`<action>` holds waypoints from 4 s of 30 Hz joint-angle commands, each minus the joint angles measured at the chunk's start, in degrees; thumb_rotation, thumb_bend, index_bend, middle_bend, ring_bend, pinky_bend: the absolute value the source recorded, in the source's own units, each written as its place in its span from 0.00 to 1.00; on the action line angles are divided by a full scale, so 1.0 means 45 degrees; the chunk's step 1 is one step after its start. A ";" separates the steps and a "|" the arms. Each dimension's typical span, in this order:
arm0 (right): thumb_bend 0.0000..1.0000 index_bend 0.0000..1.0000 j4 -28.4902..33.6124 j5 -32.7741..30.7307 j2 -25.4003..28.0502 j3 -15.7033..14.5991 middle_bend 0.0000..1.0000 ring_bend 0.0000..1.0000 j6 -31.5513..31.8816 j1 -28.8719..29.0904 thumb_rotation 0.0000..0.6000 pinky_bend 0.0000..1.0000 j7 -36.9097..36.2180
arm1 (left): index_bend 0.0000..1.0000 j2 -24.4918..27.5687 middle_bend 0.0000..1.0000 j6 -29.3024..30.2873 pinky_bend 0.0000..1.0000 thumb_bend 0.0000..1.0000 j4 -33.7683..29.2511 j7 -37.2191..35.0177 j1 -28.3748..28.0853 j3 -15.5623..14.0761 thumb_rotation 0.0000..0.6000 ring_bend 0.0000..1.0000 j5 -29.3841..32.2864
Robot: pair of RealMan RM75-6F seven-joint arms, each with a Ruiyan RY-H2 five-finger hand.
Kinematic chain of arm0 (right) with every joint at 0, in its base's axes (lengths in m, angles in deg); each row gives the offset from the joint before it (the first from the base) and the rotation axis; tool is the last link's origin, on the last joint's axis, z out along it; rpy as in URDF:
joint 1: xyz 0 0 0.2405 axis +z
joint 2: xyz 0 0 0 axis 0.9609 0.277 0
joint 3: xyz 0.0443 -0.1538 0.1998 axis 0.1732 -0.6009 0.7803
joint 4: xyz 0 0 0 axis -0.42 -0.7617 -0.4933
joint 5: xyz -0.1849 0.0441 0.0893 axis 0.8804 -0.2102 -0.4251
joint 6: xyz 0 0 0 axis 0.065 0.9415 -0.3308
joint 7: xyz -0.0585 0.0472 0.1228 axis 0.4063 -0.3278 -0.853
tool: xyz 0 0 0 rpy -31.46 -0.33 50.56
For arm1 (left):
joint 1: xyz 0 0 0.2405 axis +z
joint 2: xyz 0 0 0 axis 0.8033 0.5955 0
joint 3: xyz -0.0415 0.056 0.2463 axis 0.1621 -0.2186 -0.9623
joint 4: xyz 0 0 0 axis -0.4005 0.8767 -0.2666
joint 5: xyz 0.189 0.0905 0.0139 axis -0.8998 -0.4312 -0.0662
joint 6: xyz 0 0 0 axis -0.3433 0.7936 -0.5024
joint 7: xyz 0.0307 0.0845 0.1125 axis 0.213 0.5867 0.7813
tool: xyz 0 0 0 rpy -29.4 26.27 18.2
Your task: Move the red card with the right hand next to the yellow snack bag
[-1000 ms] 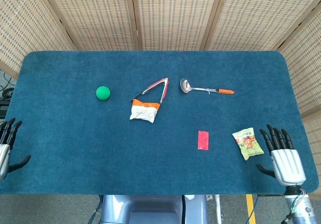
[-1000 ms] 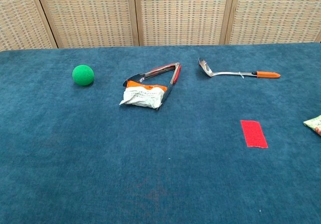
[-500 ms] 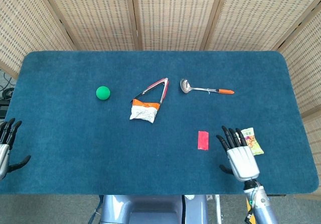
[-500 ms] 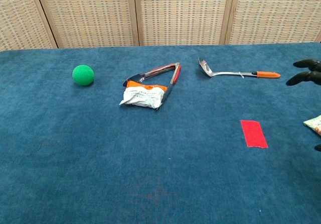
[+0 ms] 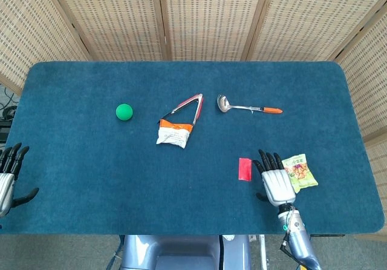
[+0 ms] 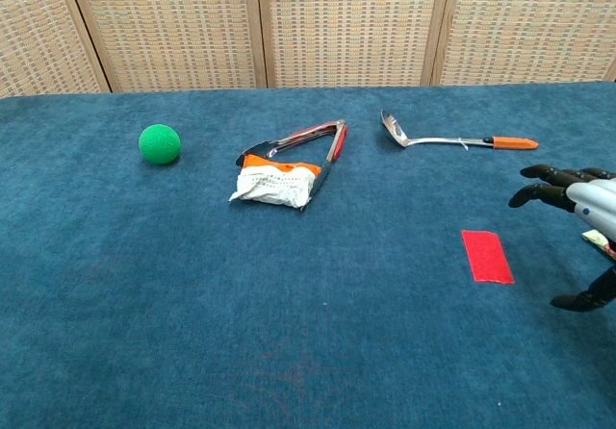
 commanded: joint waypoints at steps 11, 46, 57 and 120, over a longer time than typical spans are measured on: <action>0.25 0.18 -0.0771 -0.0546 -0.0757 0.0167 0.00 0.00 -0.0108 0.0487 1.00 0.00 -0.0454 | 0.00 -0.0070 0.00 -0.0143 0.00 0.21 0.0086 0.0008 -0.0059 -0.0016 1.00 0.00 0.0065; 0.26 0.18 -0.2278 -0.1925 -0.1850 0.0476 0.00 0.00 -0.0589 0.1399 1.00 0.00 -0.0835 | 0.00 -0.0186 0.00 -0.0605 0.00 0.22 0.0289 -0.0046 -0.0249 -0.0002 1.00 0.00 0.0379; 0.26 0.18 -0.2842 -0.2135 -0.2096 0.0497 0.00 0.00 -0.0861 0.1628 1.00 0.00 -0.1256 | 0.00 -0.0232 0.00 -0.0722 0.00 0.22 0.0259 0.0018 -0.0302 -0.0060 1.00 0.00 0.0377; 0.26 0.45 -0.3184 -0.1066 -0.2296 0.0005 0.13 0.00 0.0999 0.1245 1.00 0.00 -0.2043 | 0.00 -0.0301 0.00 -0.0707 0.00 0.22 0.0165 -0.0031 -0.0431 -0.0216 1.00 0.00 0.0009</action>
